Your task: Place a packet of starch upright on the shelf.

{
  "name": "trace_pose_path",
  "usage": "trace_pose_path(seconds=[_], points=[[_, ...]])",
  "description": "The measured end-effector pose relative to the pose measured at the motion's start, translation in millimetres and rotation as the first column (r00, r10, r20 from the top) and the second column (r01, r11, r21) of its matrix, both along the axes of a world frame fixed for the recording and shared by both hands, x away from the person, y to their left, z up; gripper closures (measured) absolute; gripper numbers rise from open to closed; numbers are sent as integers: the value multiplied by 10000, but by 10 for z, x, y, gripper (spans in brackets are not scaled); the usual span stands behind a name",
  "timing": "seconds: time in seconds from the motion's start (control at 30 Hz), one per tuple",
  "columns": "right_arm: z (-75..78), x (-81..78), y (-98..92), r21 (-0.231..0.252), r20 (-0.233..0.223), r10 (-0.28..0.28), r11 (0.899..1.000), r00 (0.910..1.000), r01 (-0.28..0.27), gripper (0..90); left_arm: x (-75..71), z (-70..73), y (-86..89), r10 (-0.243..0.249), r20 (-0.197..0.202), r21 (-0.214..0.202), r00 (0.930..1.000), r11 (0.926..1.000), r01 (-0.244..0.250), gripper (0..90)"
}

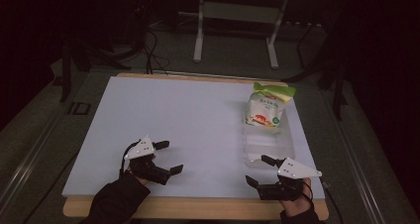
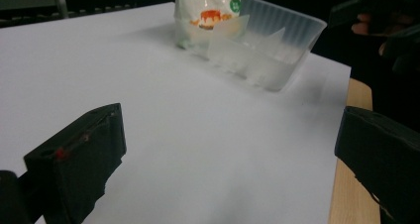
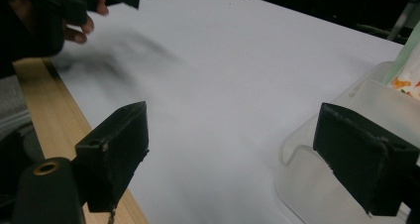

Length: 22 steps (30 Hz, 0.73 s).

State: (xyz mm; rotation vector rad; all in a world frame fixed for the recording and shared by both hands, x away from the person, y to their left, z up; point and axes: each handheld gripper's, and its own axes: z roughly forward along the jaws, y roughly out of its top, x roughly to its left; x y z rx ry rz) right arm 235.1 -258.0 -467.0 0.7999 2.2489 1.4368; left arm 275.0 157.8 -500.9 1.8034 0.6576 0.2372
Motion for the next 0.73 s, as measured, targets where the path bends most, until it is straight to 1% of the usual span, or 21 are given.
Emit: trace_pose_path(seconds=[0.1,0.2,0.3,0.4,0.5,0.6,0.73], points=[[-4,2,-40,111,130,-151,9998,9998,149,137,-6,-19,-22,-75,8,110,10000,9999,75,0],[3,21,-90,367,188,-348,9987,9992,341,136,-17,-12,-32,-150,94,139,9998,9998,148,0],[4,32,-122,483,200,-449,9979,9988,439,135,-28,-5,-33,-201,184,2,9996,9998,201,0],[3,42,-137,390,396,-535,9979,9978,520,135,-43,-10,-39,-239,300,-25,9993,9997,240,0],[-1,47,-147,365,592,-611,9976,9964,590,138,-51,-20,-49,-287,395,103,9988,9995,283,0],[-12,56,-147,191,674,-657,9977,9956,645,140,-55,-26,-53,-302,415,141,9987,9995,296,0],[-25,67,-145,115,668,-657,9978,9956,651,140,-52,-34,-53,-322,371,135,9988,9994,317,0]])
